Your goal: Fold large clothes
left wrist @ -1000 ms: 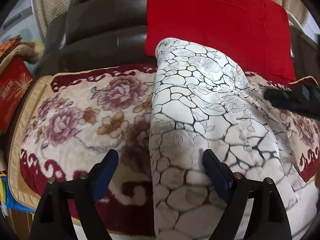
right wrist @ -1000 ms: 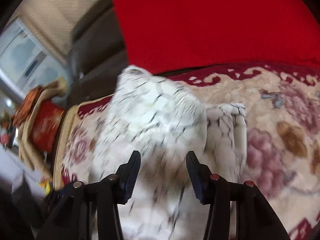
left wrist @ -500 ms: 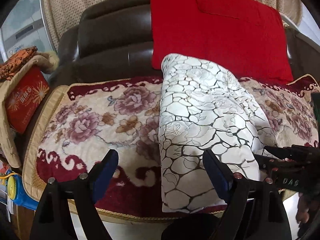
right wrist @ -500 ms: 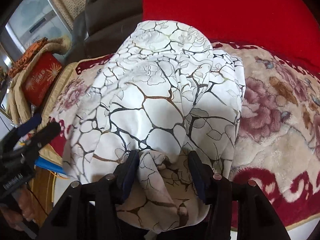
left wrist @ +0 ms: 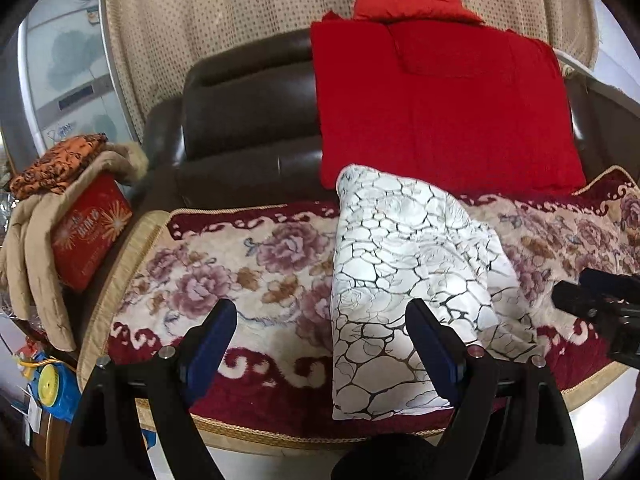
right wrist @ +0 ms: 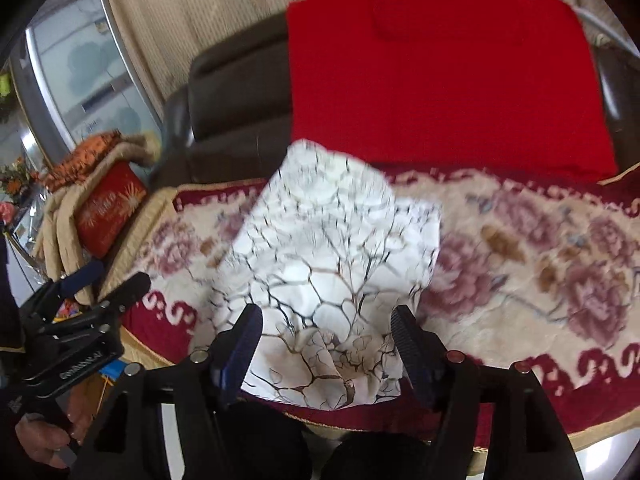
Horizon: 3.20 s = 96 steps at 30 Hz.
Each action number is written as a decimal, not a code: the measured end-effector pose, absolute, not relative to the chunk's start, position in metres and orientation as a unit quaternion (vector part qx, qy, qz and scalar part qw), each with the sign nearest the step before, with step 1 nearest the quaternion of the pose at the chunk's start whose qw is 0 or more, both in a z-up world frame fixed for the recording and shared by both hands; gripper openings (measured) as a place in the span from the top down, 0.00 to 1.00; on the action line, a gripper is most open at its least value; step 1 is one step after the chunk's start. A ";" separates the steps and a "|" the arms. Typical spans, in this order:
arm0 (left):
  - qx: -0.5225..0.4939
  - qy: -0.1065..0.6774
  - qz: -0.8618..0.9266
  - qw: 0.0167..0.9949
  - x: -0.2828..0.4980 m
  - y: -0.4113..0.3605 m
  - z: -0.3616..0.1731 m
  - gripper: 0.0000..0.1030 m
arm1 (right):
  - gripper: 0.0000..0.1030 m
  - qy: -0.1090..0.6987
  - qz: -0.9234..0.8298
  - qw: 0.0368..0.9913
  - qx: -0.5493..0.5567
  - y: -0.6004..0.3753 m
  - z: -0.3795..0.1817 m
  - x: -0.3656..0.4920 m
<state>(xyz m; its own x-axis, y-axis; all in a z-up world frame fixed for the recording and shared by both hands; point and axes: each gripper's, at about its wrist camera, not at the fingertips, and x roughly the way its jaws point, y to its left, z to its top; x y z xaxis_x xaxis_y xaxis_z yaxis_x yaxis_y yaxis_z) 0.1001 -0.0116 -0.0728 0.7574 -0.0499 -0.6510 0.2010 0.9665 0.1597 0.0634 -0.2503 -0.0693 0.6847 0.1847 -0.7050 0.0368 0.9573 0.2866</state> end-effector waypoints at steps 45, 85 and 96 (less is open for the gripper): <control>0.116 0.241 0.001 0.963 -0.014 0.008 0.033 0.02 | 0.27 0.302 0.019 0.946 0.116 -0.222 0.024 -0.051; 0.101 0.204 -0.001 0.974 -0.054 0.030 0.056 0.02 | 0.27 0.289 0.005 0.951 0.111 -0.211 0.048 -0.082; 0.099 0.198 0.003 0.975 -0.056 0.036 0.061 0.02 | 0.27 0.290 -0.002 0.951 0.106 -0.209 0.053 -0.081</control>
<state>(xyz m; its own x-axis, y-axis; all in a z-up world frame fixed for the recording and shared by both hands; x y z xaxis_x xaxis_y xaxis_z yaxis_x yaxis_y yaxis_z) -0.0561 0.0356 0.0608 0.9214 0.0451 -0.3859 0.0334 0.9804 0.1942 -0.0814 -0.2087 0.0528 0.8312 0.0585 -0.5529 0.0644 0.9776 0.2002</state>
